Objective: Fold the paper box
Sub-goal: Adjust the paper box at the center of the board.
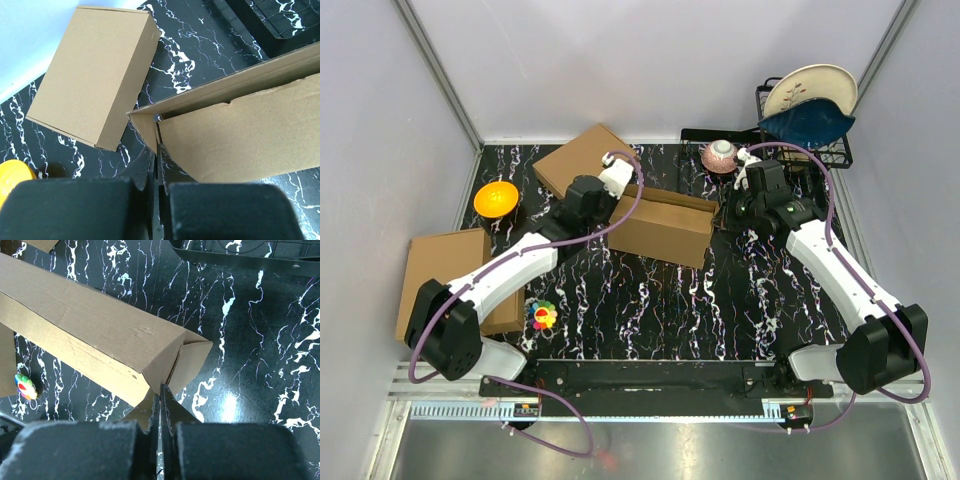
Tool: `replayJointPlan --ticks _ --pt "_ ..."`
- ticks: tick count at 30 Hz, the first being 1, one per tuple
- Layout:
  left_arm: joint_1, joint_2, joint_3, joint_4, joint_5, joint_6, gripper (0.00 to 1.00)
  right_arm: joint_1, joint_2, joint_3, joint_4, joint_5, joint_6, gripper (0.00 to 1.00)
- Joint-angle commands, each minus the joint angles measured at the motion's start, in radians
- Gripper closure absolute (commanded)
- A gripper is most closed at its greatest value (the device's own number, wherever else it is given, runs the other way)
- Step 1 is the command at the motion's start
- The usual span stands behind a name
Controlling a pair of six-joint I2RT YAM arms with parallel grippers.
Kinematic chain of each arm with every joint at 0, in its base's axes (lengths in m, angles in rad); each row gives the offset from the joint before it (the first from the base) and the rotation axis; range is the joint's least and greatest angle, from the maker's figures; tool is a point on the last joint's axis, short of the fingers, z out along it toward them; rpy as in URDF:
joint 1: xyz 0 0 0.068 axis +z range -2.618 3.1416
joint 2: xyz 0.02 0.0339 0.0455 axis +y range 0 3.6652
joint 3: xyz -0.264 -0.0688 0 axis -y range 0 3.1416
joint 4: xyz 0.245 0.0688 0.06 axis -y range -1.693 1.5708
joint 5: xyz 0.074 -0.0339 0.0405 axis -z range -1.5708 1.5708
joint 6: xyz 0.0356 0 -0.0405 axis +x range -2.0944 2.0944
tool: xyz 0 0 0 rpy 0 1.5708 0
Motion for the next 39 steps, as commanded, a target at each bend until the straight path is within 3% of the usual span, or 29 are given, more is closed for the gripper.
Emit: replayJointPlan --ticks 1,24,39 --pt "0.01 -0.012 0.057 -0.125 0.105 -0.063 1.0 0.01 0.021 0.005 -0.079 0.032 -0.021 1.0" --pt "0.088 0.036 0.274 -0.367 0.234 -0.224 1.0 0.039 0.038 0.013 -0.091 0.072 -0.027 1.0" --pt "0.099 0.025 0.307 -0.364 0.385 -0.385 1.0 0.047 0.044 0.016 -0.092 0.078 -0.027 1.0"
